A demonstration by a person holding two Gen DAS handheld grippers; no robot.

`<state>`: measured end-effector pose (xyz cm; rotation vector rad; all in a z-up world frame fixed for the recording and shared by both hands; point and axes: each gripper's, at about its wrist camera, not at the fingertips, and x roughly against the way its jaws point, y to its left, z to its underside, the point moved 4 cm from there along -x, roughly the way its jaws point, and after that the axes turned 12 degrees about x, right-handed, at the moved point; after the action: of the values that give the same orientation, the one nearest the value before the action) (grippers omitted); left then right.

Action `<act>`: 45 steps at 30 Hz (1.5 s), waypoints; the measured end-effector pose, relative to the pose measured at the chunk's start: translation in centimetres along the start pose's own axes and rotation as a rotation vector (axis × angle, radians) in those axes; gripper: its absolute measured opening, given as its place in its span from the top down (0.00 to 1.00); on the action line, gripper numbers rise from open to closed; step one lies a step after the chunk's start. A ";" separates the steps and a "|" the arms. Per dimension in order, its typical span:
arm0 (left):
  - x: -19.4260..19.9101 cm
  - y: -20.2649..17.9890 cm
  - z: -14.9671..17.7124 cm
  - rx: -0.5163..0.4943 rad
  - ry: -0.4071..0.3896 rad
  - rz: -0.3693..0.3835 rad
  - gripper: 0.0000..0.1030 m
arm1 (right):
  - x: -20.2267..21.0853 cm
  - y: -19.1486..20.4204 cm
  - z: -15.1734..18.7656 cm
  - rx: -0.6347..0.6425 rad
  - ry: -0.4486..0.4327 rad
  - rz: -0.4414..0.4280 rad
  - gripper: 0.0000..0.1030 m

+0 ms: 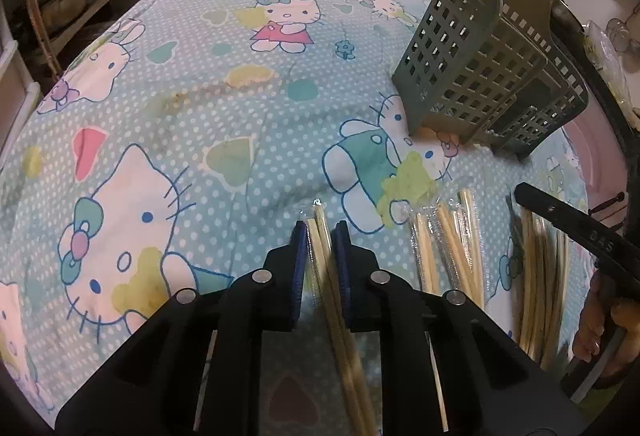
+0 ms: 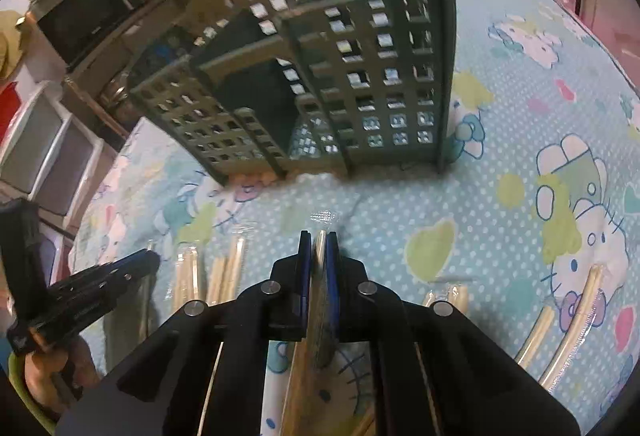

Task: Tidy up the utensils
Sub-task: 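Lift the chopstick pair with the left tool and carry it over the caddy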

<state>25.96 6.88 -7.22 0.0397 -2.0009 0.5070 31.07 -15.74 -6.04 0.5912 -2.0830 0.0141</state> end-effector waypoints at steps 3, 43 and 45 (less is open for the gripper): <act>1.1 -0.5 -0.1 -0.011 -0.026 0.020 0.94 | 1.5 0.4 0.1 0.026 -0.033 -0.043 0.93; 14.6 -15.1 -6.7 -0.273 -0.477 0.246 0.95 | 17.3 2.8 -3.6 0.205 -0.501 0.066 0.94; 14.8 -16.0 -7.6 -0.279 -0.498 0.255 0.95 | 17.9 2.7 -4.2 0.207 -0.518 0.073 0.94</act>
<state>29.32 -2.11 13.75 -0.2912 -2.5687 0.3971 25.33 -19.64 11.20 0.6970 -2.6277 0.1319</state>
